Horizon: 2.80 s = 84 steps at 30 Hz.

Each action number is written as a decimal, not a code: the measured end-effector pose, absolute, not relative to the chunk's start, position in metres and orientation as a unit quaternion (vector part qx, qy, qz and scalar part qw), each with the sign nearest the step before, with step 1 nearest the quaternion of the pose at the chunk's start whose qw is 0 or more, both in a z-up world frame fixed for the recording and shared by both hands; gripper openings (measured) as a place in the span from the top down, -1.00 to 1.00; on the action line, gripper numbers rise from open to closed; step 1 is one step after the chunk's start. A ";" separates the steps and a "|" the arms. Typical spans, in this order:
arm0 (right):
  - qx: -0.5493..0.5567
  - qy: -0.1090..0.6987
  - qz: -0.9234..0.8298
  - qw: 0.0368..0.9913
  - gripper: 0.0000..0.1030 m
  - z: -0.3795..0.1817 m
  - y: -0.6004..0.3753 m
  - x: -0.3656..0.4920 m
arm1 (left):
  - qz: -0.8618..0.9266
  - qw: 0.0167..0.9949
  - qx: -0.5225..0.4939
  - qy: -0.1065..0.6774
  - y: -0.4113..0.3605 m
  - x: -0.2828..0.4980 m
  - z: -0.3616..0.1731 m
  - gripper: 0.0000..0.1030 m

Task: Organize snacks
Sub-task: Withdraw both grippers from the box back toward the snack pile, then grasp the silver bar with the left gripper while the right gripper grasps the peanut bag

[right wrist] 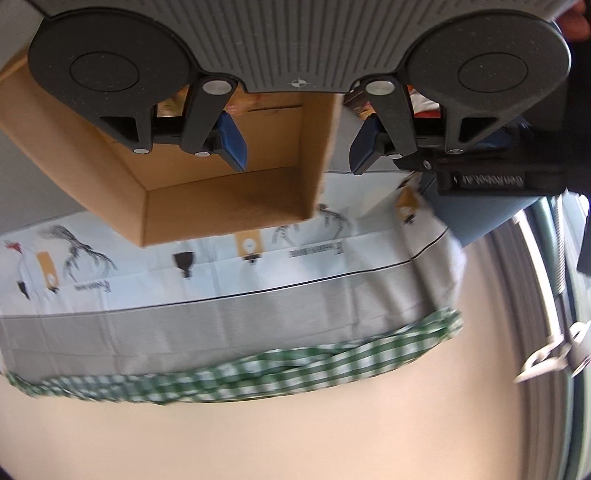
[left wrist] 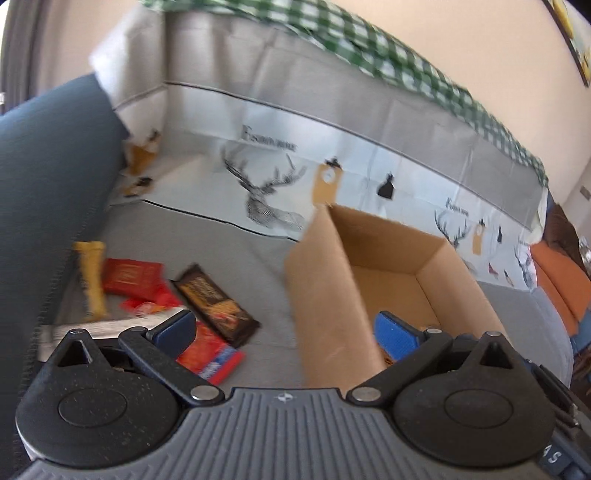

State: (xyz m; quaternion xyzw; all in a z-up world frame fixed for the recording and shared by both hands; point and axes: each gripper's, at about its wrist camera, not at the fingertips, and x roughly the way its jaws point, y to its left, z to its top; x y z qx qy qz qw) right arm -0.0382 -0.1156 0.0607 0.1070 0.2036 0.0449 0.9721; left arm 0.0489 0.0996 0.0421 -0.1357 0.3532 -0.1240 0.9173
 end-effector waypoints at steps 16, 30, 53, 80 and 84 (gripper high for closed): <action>0.018 0.250 0.178 0.952 0.00 0.049 -0.025 -0.035 | -0.083 0.927 -0.126 0.344 0.201 0.064 0.025 0.61; -0.013 0.321 0.236 0.917 0.19 0.000 0.030 0.002 | -0.081 0.911 -0.074 0.398 0.189 0.093 -0.008 -0.33; -0.046 0.375 0.239 0.895 -0.16 -0.060 0.070 0.064 | -0.108 0.870 0.016 0.481 0.160 0.125 -0.059 -0.70; -0.123 0.345 0.245 0.898 0.24 -0.052 0.067 0.031 | -0.095 0.879 -0.025 0.466 0.163 0.118 -0.043 0.48; -0.123 0.356 0.222 0.899 0.24 -0.047 0.056 0.022 | -0.097 0.876 -0.042 0.470 0.162 0.109 -0.039 0.48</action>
